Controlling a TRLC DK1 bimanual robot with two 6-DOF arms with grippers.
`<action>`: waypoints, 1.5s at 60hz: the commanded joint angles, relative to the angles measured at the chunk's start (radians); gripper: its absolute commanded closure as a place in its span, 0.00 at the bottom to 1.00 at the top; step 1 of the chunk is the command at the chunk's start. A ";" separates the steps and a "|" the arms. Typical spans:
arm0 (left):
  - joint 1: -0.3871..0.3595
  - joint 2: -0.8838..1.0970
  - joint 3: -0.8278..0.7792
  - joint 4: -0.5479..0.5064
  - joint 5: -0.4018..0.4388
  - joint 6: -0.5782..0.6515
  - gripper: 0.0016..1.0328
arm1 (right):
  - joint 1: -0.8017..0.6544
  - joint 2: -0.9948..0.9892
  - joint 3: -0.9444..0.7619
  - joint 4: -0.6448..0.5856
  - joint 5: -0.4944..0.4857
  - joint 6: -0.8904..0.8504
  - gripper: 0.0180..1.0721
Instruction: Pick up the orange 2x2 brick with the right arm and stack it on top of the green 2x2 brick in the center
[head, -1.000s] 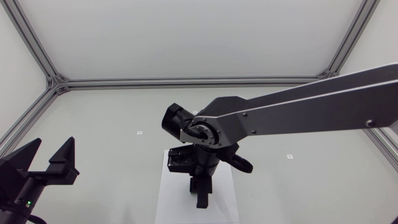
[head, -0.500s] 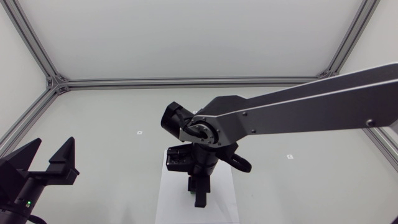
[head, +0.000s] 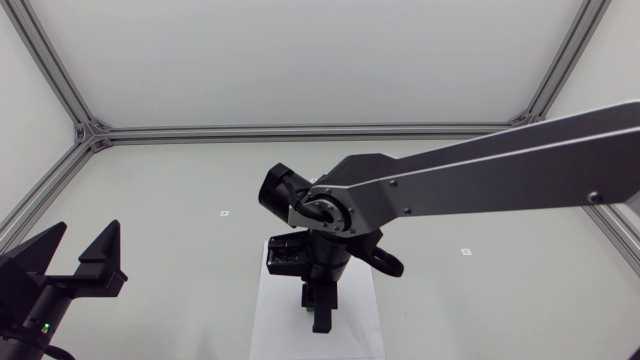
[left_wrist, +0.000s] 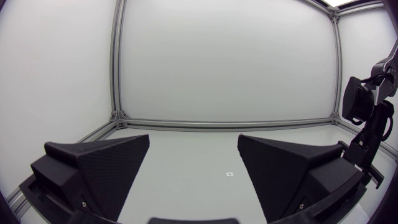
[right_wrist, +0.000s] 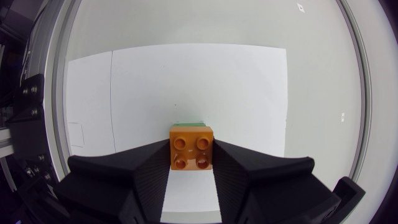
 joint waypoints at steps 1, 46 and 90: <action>0.001 -0.008 -0.041 -0.015 0.006 0.013 0.04 | -0.005 0.030 0.004 -0.003 -0.007 -0.028 0.70; 0.001 -0.008 -0.041 -0.015 0.004 0.013 0.04 | -0.006 0.059 -0.007 -0.004 -0.009 -0.031 0.70; -0.002 -0.008 -0.041 -0.015 0.004 0.013 0.04 | -0.015 0.105 -0.059 -0.019 0.002 -0.018 0.70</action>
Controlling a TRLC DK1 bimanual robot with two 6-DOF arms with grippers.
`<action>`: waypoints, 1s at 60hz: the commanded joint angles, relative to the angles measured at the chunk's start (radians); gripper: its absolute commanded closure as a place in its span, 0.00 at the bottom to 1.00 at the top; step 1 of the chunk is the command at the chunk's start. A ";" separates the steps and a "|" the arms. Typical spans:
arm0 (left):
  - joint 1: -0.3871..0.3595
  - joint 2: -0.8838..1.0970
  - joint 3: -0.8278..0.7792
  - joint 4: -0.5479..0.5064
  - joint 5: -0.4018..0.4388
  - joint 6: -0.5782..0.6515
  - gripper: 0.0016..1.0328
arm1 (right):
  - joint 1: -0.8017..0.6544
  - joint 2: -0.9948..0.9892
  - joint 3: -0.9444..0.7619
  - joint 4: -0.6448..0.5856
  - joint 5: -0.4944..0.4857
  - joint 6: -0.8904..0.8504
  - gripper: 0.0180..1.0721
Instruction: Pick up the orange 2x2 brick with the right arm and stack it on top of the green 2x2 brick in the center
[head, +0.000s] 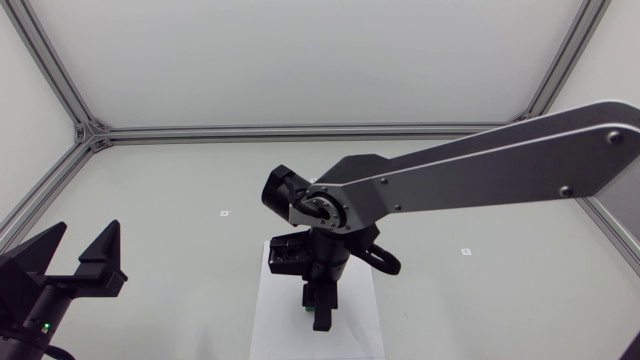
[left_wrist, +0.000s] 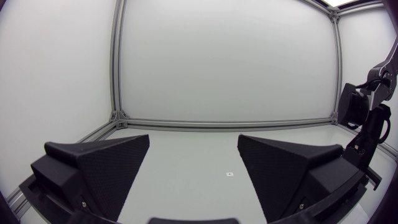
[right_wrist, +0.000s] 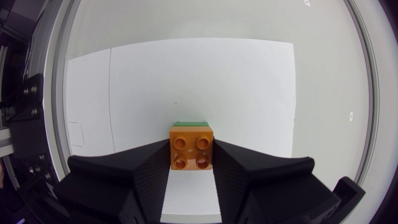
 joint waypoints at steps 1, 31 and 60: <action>-0.002 -0.008 -0.041 -0.014 0.004 0.013 0.04 | 0.010 0.057 -0.075 -0.003 0.033 -0.002 0.70; 0.005 -0.008 -0.041 -0.015 0.004 0.013 0.04 | -0.005 0.092 -0.052 -0.039 0.017 -0.030 0.71; 0.005 -0.008 -0.041 -0.015 0.004 0.013 0.04 | 0.004 0.077 -0.116 0.011 0.022 -0.040 0.71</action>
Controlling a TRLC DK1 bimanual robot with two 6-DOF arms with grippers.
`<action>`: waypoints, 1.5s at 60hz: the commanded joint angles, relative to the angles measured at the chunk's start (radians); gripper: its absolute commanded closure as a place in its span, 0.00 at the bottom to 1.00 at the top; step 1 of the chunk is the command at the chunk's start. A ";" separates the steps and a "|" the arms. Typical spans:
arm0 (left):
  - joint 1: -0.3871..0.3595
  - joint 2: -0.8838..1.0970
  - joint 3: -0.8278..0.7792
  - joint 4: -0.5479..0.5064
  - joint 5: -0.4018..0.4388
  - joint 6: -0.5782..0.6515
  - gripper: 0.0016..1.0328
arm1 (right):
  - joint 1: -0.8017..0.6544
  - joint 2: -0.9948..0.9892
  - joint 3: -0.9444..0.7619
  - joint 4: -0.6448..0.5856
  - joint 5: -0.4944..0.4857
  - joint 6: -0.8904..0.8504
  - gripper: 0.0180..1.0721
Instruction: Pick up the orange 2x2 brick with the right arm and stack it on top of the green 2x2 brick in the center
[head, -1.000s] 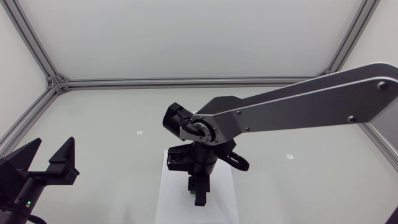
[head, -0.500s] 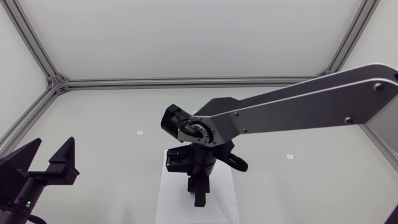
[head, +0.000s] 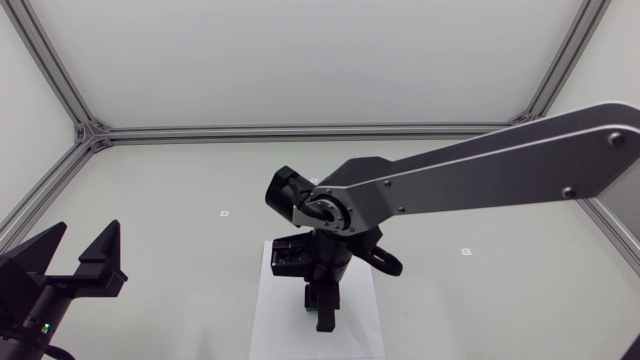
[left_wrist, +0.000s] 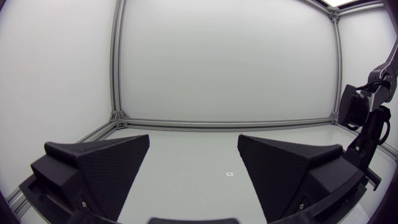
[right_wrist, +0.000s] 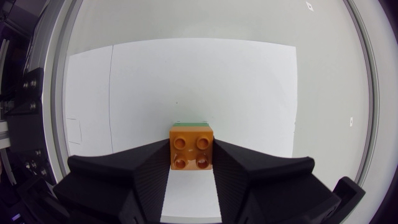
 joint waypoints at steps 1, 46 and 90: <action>0.005 -0.008 -0.041 -0.014 0.004 0.013 0.04 | 0.011 0.082 -0.090 -0.016 0.032 0.001 0.71; 0.005 -0.008 -0.041 -0.015 0.004 0.013 0.04 | -0.008 0.124 -0.052 -0.044 0.014 -0.011 0.71; 0.005 -0.008 -0.041 -0.015 0.004 0.013 0.04 | -0.006 0.092 -0.029 -0.010 0.000 -0.003 0.57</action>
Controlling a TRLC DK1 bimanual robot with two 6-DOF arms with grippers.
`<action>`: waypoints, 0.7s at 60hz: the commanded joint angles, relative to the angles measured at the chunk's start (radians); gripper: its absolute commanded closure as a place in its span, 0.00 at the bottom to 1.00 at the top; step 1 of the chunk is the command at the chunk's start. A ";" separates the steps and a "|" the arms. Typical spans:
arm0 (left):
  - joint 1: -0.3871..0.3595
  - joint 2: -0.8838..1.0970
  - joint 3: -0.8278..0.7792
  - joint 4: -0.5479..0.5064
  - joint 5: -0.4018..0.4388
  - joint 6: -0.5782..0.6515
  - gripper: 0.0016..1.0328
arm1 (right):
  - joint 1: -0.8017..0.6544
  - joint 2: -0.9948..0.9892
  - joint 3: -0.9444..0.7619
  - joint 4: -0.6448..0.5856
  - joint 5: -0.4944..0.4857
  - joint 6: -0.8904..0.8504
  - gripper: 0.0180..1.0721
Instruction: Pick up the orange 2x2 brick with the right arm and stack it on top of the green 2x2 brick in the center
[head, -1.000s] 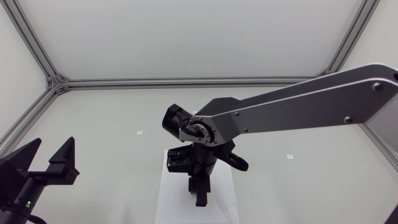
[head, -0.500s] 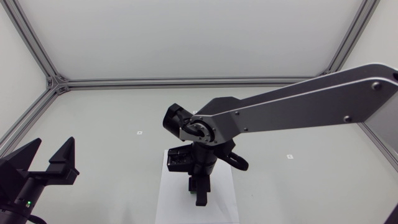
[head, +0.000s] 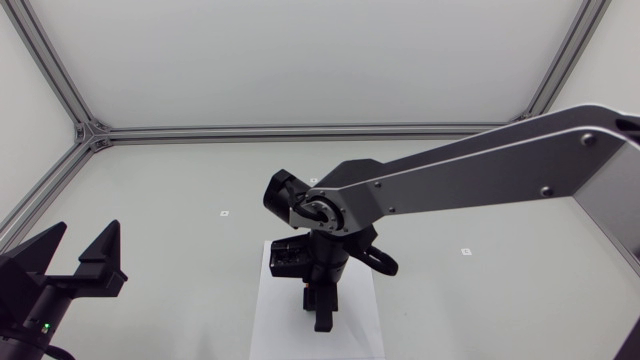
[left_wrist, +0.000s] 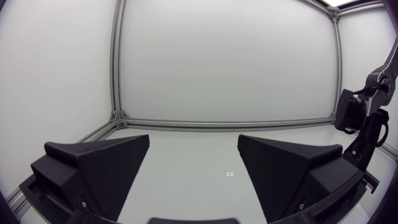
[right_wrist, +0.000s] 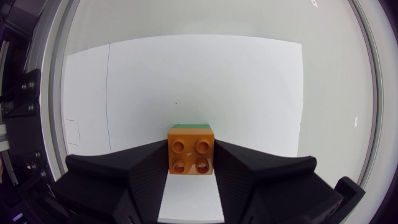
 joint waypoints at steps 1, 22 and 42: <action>0.005 -0.008 -0.041 -0.013 0.004 0.013 0.04 | -0.004 0.062 -0.052 -0.002 0.012 -0.010 0.57; 0.005 -0.008 -0.041 -0.013 0.004 0.013 0.04 | -0.004 0.056 -0.049 0.012 0.010 -0.006 0.57; 0.005 -0.008 -0.041 -0.013 0.004 0.013 0.04 | -0.004 0.056 -0.049 0.017 0.010 0.001 0.45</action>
